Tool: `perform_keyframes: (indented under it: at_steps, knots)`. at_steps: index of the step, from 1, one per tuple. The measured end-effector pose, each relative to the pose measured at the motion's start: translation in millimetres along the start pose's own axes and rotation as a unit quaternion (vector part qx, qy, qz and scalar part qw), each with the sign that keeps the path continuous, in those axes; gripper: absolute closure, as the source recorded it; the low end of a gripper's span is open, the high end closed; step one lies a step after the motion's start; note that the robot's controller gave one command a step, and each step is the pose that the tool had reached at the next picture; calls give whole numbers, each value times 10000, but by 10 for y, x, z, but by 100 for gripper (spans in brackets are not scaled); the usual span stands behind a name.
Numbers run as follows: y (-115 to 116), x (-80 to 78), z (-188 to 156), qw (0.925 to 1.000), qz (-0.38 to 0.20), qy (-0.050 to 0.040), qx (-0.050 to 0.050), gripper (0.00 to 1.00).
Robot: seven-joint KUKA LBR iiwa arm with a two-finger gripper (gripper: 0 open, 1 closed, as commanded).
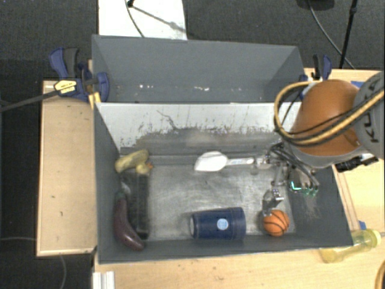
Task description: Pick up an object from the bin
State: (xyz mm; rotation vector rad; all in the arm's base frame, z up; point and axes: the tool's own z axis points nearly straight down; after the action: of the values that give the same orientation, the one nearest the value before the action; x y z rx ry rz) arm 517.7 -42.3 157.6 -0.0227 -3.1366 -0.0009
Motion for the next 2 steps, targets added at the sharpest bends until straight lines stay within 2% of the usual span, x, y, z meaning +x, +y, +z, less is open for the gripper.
perform_keyframes:
  at_steps: [1,2]
  knots:
    - [1,-19,-37,10000,-6,-38,2,0]
    - [-67,101,116,9987,-497,-67,7,0]
